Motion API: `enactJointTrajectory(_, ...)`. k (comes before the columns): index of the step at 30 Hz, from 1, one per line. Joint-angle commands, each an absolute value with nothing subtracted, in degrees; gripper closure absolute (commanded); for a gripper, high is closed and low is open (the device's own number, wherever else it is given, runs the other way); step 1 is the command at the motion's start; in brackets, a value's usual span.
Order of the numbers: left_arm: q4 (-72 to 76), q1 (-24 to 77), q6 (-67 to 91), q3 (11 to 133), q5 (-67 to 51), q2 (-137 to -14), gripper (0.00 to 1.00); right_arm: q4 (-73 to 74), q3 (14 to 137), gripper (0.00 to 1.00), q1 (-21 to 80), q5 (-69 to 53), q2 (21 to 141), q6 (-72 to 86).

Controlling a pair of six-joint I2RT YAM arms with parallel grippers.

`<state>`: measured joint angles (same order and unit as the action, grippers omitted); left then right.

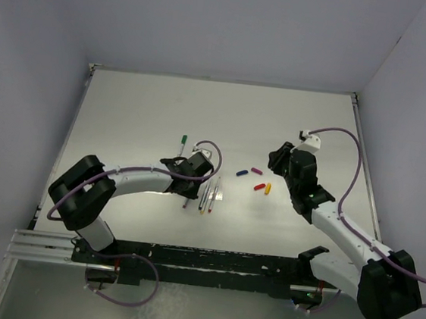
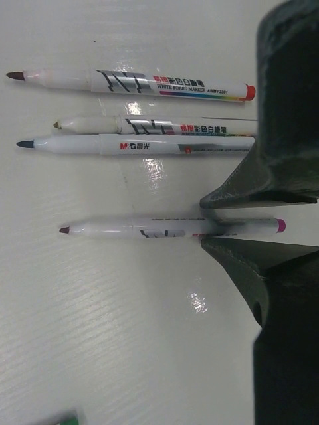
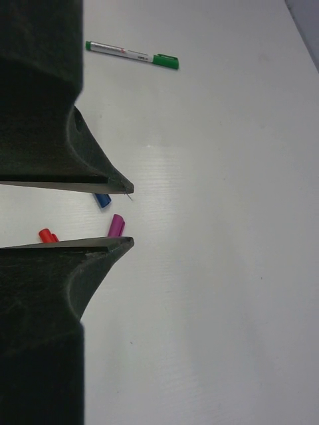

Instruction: Insert the pens into the pen caps

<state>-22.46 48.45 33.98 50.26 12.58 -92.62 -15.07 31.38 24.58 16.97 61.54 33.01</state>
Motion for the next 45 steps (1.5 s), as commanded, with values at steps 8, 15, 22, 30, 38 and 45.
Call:
enactJointTrajectory(8, -28.3, 48.7, 35.6, 48.0, 7.9, -95.8, 0.87, -14.6, 32.5, 0.67, 24.3, 15.8, 60.4, 34.6)
enactJointTrajectory(15, -26.5, 48.7, 34.3, 47.6, 6.1, -98.9, 1.0, -10.1, 34.9, 0.78, 24.3, 16.6, 62.8, 33.0)
enactJointTrajectory(22, -24.2, 48.7, 34.7, 45.5, 8.2, -90.6, 1.0, -7.9, 36.6, 0.8, 24.3, 15.8, 68.3, 28.3)
enactJointTrajectory(30, -23.7, 48.7, 34.1, 46.2, 10.5, -77.0, 1.0, -4.6, 42.1, 0.7, 24.3, 11.5, 76.4, 18.8)
enactJointTrajectory(38, -22.9, 48.7, 33.7, 44.7, 8.1, -69.7, 1.0, -3.8, 44.5, 0.49, 24.3, 10.0, 79.9, 16.7)
enactJointTrajectory(45, -20.0, 48.6, 33.9, 42.8, 6.6, -67.4, 1.0, -0.3, 48.7, 0.5, 24.3, 7.7, 85.9, 14.0)
